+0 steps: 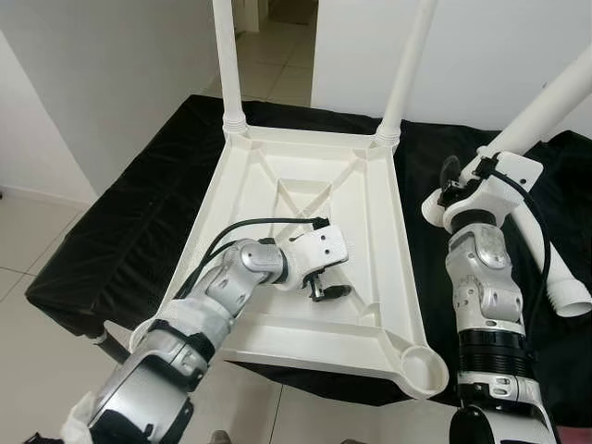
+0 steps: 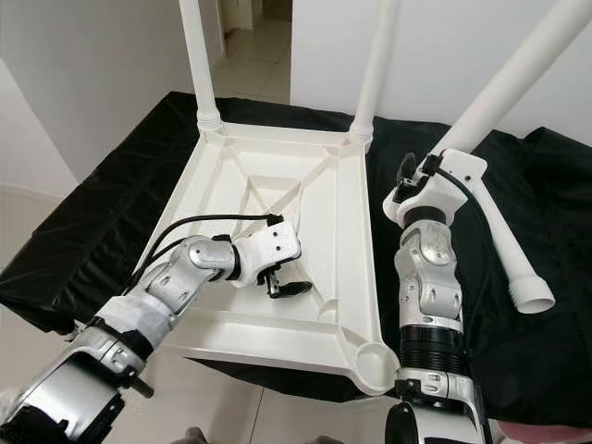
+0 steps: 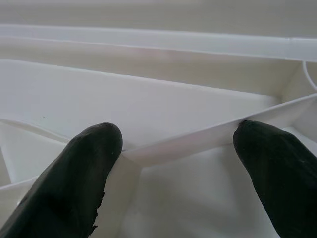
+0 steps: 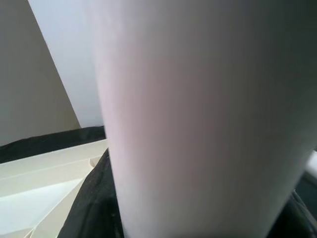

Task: Building children table

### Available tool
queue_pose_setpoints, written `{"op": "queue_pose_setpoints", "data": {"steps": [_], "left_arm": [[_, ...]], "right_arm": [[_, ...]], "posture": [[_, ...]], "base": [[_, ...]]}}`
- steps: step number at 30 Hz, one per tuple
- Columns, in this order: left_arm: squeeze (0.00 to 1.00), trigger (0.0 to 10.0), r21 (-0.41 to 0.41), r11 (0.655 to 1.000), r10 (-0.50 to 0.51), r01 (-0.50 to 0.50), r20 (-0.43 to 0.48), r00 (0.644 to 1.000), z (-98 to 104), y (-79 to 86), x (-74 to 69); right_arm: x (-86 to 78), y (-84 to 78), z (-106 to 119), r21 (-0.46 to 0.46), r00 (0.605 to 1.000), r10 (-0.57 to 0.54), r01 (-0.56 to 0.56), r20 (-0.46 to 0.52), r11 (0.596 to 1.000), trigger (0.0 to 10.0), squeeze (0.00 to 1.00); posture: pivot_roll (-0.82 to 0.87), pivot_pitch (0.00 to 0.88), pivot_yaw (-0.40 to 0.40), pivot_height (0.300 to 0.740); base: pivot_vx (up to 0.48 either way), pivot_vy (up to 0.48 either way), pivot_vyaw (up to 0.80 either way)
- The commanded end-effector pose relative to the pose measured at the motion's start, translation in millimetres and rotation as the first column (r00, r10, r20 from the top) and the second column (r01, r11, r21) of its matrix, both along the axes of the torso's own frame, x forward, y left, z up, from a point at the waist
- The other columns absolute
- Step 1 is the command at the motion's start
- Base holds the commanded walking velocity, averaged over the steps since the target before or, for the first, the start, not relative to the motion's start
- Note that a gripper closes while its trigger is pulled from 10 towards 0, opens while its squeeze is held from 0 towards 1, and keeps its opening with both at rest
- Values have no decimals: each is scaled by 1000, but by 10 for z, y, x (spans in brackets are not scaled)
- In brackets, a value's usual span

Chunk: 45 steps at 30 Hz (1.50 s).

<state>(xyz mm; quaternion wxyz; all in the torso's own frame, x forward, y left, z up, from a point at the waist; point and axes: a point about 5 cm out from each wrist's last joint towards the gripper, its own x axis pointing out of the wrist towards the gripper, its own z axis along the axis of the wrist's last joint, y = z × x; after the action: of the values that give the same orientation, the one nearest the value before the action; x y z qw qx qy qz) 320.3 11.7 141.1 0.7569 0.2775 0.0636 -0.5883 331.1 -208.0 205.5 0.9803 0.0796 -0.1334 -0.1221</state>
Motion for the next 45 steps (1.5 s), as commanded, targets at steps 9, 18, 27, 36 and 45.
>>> {"op": "queue_pose_setpoints", "data": {"steps": [9, 18, 27, 36, 45], "left_arm": [[0, 10000, -212, 854, 519, -475, 302, 800, 216, -55, 311], [0, 10000, -295, 807, 588, -511, 325, 741, 346, -17, 370], [0, 10000, -320, 827, 547, -462, 267, 793, 475, 392, 460], [0, 10000, -189, 859, 507, -475, 201, 838, 266, 579, 492], [0, 10000, -237, 956, 160, -176, -83, 984, 214, 482, 146]], "right_arm": [[-34, 23, -44, -15, 1000, 12, -12, -21, 1000, 10000, 0], [-88, 86, -92, -41, 997, 78, -79, -26, 996, 10000, 0], [-297, 115, -242, -87, 993, 119, -121, -27, 989, 10000, 0], [-289, 70, -180, -95, 995, 100, -101, -14, 990, 10000, 0], [-290, 32, -154, -105, 995, 95, -95, -10, 990, 10000, 0]], "posture": [[-105, 0, 7, 740], [-102, 0, 2, 740], [-92, 0, 4, 740], [-99, 0, 12, 740], [-92, 0, 5, 740]], "base": [[0, 0, 0], [0, 0, 0], [0, 0, 0], [0, 0, 0], [0, 0, 0]]}}
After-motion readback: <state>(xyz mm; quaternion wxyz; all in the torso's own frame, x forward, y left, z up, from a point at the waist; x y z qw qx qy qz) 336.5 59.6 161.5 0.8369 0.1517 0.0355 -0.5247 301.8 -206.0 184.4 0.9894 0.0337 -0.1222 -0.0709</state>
